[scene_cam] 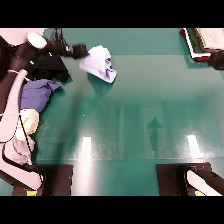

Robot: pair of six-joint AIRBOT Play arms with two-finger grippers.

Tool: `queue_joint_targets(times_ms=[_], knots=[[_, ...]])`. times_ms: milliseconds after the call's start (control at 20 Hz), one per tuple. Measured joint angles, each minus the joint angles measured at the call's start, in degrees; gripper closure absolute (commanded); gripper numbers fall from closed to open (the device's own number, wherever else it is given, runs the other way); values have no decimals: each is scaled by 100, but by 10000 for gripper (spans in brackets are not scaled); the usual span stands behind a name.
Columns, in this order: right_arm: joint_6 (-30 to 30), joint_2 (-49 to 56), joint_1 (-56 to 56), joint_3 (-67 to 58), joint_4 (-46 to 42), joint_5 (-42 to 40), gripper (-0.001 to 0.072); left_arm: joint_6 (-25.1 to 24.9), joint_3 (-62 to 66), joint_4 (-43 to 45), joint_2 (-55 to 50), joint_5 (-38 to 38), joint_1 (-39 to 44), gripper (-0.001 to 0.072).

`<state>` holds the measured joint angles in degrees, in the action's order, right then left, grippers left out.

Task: Fold the shirts.

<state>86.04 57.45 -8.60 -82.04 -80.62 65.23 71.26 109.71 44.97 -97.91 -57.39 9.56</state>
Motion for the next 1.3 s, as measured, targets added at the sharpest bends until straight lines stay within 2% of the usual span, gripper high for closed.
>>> queue_joint_targets(times_ms=[200, 350, 500, 650, 700, 750, 800, 1100, 1300], knots=[[0, -669, 0, 0, 7, -625, 696, -282, 667, -173, 678, -782, 603, 685], [2, -1016, 0, 0, 9, -791, 696, -376, 789, -229, 986, -1185, 1224, 685], [2, -1233, 0, 0, 11, -802, 696, -514, 686, -190, 1115, -1408, 1810, 684], [2, -1346, 0, 0, 11, -610, 696, -560, 380, 33, 1161, -1493, 2063, 681], [2, -1370, 0, 0, 11, -529, 696, -538, 299, 146, 1167, -1515, 2083, 496], [2, -1381, 0, 0, 9, -463, 696, -503, 234, 264, 1174, -1515, 2068, 208], [2, -1390, 0, 0, 9, -402, 696, -448, 190, 356, 1185, -1523, 2015, 138], [4, -1412, 0, 0, 9, -243, 696, 101, 46, 627, 1200, -1993, 1075, 143], [4, -1412, 0, 0, 4, -212, 696, 367, -713, 656, 1198, -2170, 741, 143]])
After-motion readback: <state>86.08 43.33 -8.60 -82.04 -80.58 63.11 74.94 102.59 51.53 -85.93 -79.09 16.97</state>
